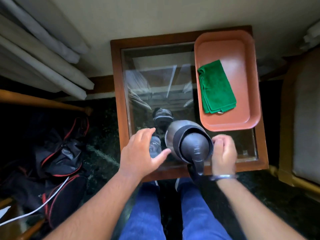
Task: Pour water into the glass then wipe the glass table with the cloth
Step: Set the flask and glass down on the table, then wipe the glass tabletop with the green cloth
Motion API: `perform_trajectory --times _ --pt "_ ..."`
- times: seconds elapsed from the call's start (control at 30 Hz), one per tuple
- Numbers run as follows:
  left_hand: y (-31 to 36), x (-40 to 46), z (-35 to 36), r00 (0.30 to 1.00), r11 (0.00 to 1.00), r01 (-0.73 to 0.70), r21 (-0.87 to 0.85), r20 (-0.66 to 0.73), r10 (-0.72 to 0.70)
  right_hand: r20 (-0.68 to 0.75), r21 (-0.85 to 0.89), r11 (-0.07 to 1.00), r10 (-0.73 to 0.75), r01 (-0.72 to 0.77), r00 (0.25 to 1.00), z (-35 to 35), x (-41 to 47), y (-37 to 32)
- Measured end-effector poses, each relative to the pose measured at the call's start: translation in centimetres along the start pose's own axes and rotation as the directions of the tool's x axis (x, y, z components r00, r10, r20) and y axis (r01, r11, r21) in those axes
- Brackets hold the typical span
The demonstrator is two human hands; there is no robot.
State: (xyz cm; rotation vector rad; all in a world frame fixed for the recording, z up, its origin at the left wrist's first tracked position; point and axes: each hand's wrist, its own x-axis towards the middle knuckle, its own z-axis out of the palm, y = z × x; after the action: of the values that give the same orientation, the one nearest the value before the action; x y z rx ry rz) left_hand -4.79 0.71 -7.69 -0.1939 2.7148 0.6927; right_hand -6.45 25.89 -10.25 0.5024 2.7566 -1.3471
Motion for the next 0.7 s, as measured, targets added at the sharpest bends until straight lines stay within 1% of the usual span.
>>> perform_trajectory --times 0.07,0.13,0.2,0.3,0.37,0.43,0.53,0.6,0.7 --pt "-0.7 3.4 -0.4 0.994 0.999 -0.022 -0.03 -0.108 0.019 0.036 -0.153 0.982 -0.104 0.109 0.994 0.3 6.0 0.1" --pt "-1.9 7.8 -0.5 0.988 1.0 -0.006 -0.008 -0.155 0.005 0.102 -0.325 0.92 -0.194 0.218 0.976 1.1 12.1 0.0" --pt "-3.3 12.0 -0.1 0.994 0.994 0.016 0.109 -0.106 -0.005 0.192 -0.493 0.824 -0.211 0.28 0.958 2.2 17.5 -0.1" --pt "-6.3 17.0 1.3 0.997 0.944 0.07 0.321 0.006 -0.076 0.321 -0.658 0.675 -0.148 0.333 0.935 4.7 23.9 0.0" --pt "-8.4 18.0 2.4 0.995 0.92 0.079 0.383 0.02 -0.093 0.39 -0.703 0.604 -0.113 0.375 0.914 6.0 25.8 0.8" --pt "-10.1 18.0 3.7 0.998 0.924 0.055 0.377 0.009 -0.063 0.428 -0.717 0.572 -0.089 0.398 0.899 7.1 26.3 2.3" --pt "-11.3 17.5 5.1 0.999 0.927 0.028 0.375 -0.046 -0.011 0.378 -0.738 0.56 -0.12 0.377 0.918 7.7 25.2 4.7" --pt "-11.7 17.8 5.7 0.996 0.926 0.035 0.376 -0.086 -0.002 0.322 -0.729 0.585 -0.163 0.354 0.933 7.9 24.7 5.6" --pt "-12.2 18.1 6.0 0.995 0.926 0.02 0.377 -0.101 0.02 0.247 -0.63 0.684 -0.272 0.367 0.93 8.1 24.3 6.0"
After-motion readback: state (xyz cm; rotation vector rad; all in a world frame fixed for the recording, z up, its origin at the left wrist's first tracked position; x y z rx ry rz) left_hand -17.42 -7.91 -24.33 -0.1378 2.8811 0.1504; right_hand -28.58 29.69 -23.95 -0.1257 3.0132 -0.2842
